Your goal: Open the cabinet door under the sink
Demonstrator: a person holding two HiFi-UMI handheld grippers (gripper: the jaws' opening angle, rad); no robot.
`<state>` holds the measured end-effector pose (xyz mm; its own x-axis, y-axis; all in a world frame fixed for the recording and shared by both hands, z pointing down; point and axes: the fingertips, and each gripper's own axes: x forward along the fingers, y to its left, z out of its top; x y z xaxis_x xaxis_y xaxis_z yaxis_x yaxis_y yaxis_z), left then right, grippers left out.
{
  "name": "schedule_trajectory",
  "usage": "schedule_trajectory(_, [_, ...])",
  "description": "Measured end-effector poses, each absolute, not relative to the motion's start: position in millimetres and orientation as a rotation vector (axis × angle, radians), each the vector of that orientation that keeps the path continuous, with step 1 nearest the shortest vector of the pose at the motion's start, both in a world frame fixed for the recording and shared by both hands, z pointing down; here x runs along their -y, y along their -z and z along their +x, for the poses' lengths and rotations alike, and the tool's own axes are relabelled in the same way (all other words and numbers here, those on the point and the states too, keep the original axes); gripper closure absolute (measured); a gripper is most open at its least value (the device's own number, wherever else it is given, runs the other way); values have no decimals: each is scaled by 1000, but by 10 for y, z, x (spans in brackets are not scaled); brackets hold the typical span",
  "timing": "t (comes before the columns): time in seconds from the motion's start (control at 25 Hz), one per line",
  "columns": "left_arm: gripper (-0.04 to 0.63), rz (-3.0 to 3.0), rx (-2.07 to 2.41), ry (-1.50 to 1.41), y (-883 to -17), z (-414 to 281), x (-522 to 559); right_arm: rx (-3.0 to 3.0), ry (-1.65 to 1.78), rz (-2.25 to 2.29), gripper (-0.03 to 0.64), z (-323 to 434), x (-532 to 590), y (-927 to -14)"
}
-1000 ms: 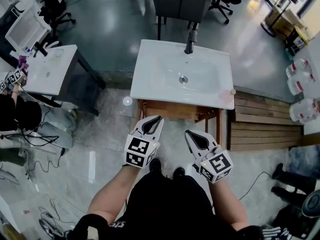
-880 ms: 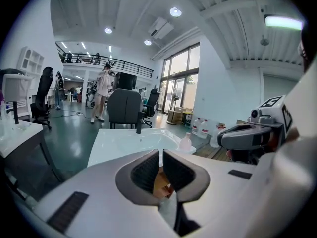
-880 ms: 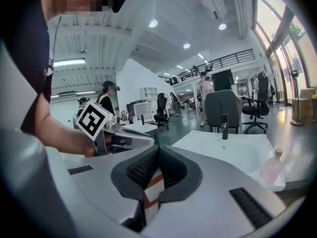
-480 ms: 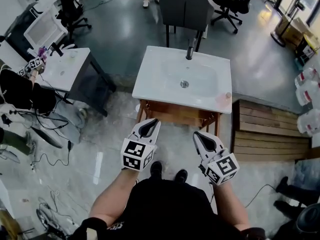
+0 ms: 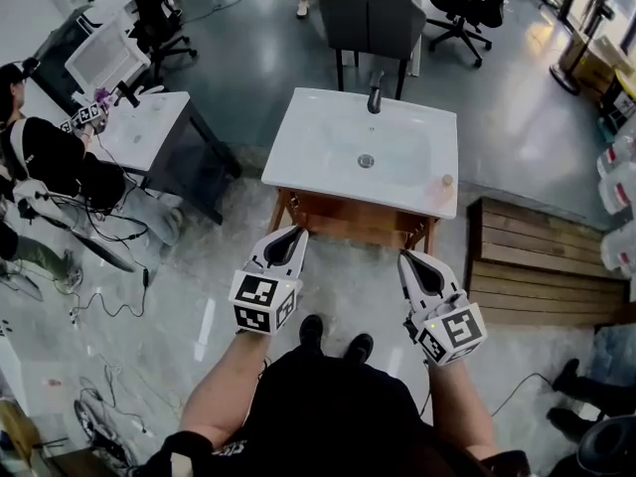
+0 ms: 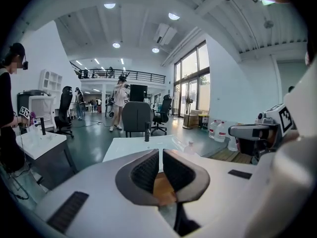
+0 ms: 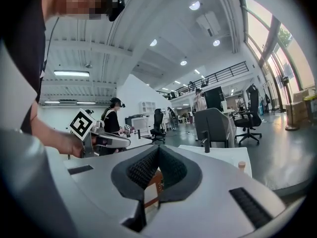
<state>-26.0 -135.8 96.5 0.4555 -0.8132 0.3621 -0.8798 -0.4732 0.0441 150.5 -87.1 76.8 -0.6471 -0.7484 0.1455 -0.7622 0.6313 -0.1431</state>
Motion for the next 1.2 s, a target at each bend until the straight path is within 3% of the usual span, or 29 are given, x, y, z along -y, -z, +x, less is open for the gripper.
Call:
schedule_trajectory(0.48, [557,2584,1449,-373,-635,-299,1298,2757,-217,1428,604,1654,766,-460])
schedule_trajectory(1.2, [558,2611,1387,-366,-657,-584,1522,2685,-187,1485,606,1216,960,-448])
